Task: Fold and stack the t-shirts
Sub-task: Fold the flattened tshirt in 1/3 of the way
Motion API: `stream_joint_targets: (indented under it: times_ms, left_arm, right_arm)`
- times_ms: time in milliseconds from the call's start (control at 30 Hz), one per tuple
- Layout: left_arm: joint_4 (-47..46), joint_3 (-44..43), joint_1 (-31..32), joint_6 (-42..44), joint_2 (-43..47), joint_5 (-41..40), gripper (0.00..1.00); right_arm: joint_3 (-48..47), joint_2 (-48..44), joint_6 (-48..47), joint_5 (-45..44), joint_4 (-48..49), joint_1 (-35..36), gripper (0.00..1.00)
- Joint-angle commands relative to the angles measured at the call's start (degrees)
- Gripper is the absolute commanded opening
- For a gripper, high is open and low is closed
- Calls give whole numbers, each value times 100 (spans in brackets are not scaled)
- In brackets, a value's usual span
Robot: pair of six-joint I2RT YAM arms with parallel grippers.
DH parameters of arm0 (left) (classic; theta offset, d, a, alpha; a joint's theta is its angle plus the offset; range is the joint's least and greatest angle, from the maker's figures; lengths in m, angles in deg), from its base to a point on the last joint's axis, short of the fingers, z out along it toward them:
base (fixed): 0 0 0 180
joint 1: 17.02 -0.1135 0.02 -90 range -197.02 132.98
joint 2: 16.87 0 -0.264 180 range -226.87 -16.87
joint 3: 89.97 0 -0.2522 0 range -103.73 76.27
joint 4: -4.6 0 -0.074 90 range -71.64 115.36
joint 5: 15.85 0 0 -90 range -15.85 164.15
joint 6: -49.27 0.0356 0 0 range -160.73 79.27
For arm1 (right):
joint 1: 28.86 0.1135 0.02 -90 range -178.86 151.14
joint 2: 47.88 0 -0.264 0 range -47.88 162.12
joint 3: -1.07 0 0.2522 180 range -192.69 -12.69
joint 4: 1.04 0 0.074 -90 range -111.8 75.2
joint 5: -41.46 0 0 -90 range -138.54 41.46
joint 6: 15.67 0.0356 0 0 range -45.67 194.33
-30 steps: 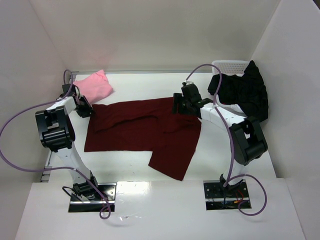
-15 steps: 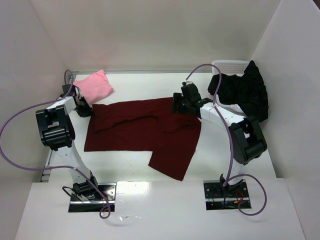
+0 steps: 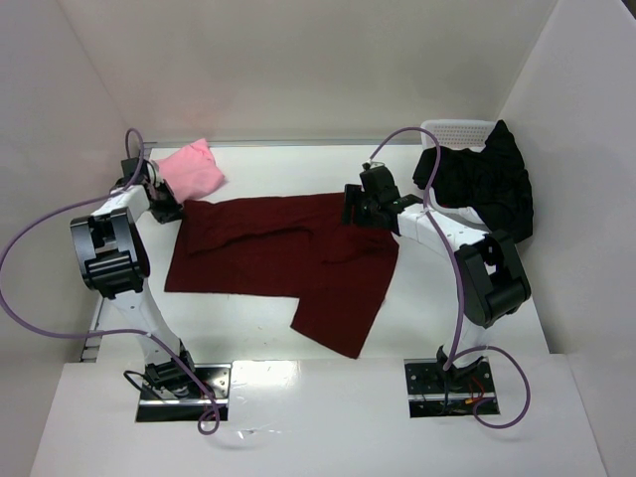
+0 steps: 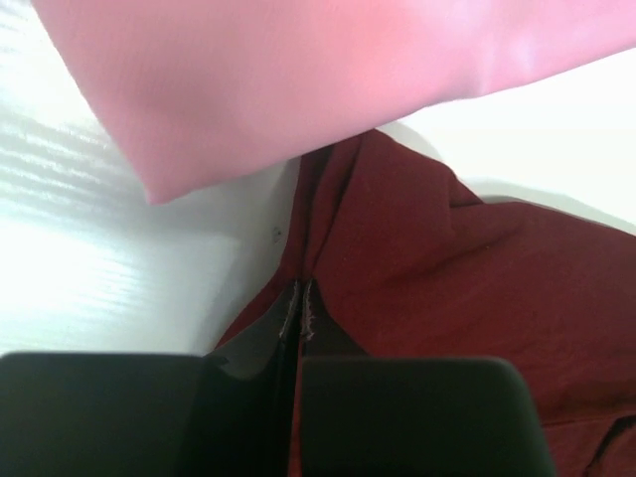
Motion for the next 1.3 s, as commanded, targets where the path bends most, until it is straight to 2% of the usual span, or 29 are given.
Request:
stream_joint_targets:
  times_ms: [0, 300, 367, 667, 700, 733, 867, 1033, 1133, 1267]
  left_arm:
    - [-72, -237, -7, 163, -136, 146, 0]
    - [-64, -605, -7, 110, -136, 260, 0]
    - [-63, -675, -59, 110, -136, 260, 6]
    - [-63, -729, -112, 110, -347, 313, 6]
    - [-63, -677, -112, 110, -347, 313, 9]
    - [-63, -676, -112, 110, -399, 313, 25]
    - [51, -615, -112, 172, -321, 261, 55]
    - [235, -307, -165, 277, 188, -82, 65]
    - [297, -219, -165, 277, 575, -187, 66]
    - [420, -96, -165, 339, 1084, -188, 69]
  right_arm:
    - [-203, -22, 69, -95, 57, -31, 74]
    - [-203, -75, 121, -148, 57, -31, 74]
    - [-203, -75, 121, -148, 57, -31, 74]
    - [-46, -127, 174, -209, 5, -31, 74]
    - [-45, -127, 174, -209, 5, -31, 74]
    - [-45, -188, 174, -279, 5, -31, 74]
    - [7, -189, 227, -332, -100, -31, 74]
    - [103, -268, 368, -245, -409, -31, 74]
    - [516, -505, 525, 141, -409, -31, 74]
    - [973, -436, 666, 502, -514, -31, 69]
